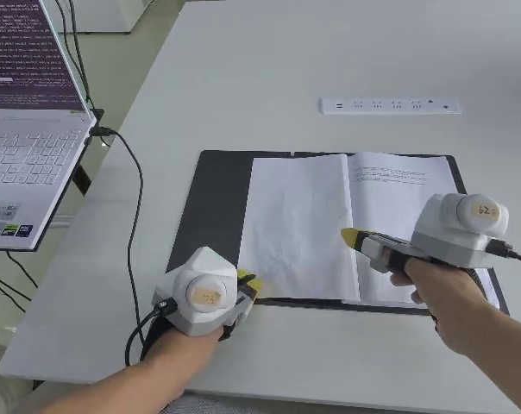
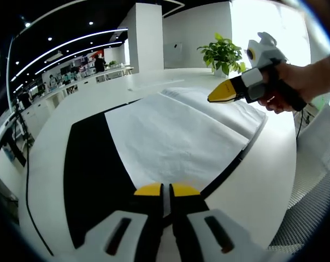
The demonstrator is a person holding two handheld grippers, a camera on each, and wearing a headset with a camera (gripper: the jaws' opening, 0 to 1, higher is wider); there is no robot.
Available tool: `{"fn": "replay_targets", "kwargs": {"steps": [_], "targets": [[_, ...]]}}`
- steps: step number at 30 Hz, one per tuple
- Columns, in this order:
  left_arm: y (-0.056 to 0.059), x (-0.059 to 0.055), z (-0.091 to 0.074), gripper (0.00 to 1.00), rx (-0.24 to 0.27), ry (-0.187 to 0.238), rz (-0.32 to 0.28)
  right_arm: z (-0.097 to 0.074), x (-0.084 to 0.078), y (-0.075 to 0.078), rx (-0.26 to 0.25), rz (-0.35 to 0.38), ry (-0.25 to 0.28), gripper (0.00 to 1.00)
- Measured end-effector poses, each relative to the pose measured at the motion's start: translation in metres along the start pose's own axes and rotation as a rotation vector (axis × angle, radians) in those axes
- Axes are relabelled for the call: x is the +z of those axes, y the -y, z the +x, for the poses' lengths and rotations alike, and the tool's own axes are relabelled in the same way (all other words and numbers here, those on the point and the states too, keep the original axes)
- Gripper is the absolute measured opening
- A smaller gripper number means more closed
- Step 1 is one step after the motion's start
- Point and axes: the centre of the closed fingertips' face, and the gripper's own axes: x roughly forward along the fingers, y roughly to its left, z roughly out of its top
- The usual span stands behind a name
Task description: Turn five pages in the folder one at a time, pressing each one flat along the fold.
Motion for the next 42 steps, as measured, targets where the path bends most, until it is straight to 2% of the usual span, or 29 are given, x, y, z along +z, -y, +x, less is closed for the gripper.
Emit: {"fn": "replay_targets", "kwargs": {"steps": [7, 9, 17, 23, 25, 28, 31, 35, 37, 42], "targets": [[0.0, 0.0, 0.0, 0.02, 0.0, 0.008, 0.002, 0.009, 0.011, 0.01, 0.009, 0.051, 0.004, 0.0], [0.0, 0.0, 0.0, 0.02, 0.0, 0.008, 0.0, 0.012, 0.013, 0.008, 0.014, 0.06, 0.001, 0.0], [-0.001, -0.001, 0.002, 0.02, 0.0, 0.008, 0.001, 0.024, 0.019, 0.002, 0.063, 0.199, -0.032, 0.0], [-0.002, -0.001, 0.003, 0.02, -0.002, 0.003, 0.008, 0.042, 0.021, 0.022, 0.069, 0.282, -0.068, 0.0], [-0.002, -0.001, 0.003, 0.02, -0.003, 0.004, 0.007, 0.047, 0.021, 0.029, 0.066, 0.349, -0.075, 0.0], [-0.002, -0.001, 0.003, 0.02, -0.005, 0.002, 0.009, 0.055, 0.023, 0.038, 0.066, 0.372, -0.084, 0.0], [-0.001, -0.001, 0.003, 0.02, -0.006, 0.003, 0.009, 0.063, 0.029, 0.05, 0.042, 0.417, -0.075, 0.0], [-0.001, -0.001, 0.003, 0.02, -0.008, 0.003, 0.012, 0.073, 0.04, 0.058, 0.045, 0.446, -0.059, 0.0], [-0.001, -0.001, 0.003, 0.02, -0.012, 0.004, 0.019, 0.077, 0.047, 0.064, 0.029, 0.475, -0.038, 0.0], [-0.002, -0.001, 0.002, 0.01, -0.017, 0.001, 0.026, 0.084, 0.054, 0.074, 0.026, 0.521, -0.02, 0.0]]}}
